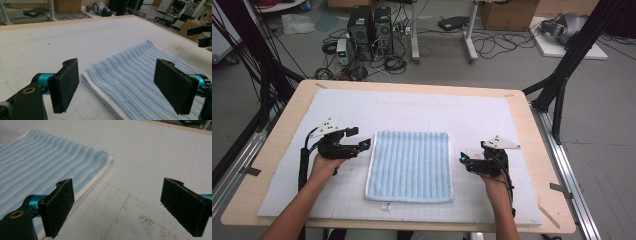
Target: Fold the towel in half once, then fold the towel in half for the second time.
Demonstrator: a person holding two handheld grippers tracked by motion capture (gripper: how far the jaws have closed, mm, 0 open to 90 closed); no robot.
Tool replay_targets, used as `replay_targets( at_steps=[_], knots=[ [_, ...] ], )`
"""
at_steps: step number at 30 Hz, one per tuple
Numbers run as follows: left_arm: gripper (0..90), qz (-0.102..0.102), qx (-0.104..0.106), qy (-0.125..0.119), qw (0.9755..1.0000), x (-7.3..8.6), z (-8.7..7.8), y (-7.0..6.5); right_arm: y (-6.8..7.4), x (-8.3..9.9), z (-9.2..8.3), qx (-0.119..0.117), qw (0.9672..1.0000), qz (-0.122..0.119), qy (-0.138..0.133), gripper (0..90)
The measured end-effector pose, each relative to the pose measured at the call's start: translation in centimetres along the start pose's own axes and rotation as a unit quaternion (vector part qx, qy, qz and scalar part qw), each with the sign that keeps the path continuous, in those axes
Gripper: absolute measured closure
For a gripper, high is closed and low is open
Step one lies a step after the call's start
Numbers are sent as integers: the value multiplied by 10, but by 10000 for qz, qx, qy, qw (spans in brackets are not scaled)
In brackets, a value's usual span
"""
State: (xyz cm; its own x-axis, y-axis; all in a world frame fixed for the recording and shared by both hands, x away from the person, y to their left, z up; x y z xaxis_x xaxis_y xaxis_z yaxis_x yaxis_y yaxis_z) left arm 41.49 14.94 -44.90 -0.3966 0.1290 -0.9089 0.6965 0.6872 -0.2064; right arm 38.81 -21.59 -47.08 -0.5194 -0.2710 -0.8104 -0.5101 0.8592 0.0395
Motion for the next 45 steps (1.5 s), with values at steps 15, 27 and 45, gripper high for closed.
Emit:
replay_targets(
  at_steps=[15,27,45],
  knots=[
    [204,-214,-10,218,9995,8,9,5,-4,3,-2,45,10000,56,-8,110],
    [234,-302,-116,582,9978,6,24,21,-3,3,-1,-45,9999,114,-15,110],
    [386,8,-431,1246,9913,13,68,41,0,6,2,-131,9998,156,83,110]
  ],
)
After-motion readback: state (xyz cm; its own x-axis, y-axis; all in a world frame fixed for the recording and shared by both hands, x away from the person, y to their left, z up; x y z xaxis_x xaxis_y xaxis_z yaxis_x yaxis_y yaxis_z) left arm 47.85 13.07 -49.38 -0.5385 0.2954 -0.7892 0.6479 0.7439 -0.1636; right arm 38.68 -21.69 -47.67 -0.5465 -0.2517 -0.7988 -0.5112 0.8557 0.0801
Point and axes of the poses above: each handheld gripper's, and its own axes: z roughly forward along the jaws, x roughly out of its underside, y roughly to its left, the point moved 10 cm from there along z, roughly forward along the jaws, and after that the axes turned 5 degrees about y, right-handed, at the moved point
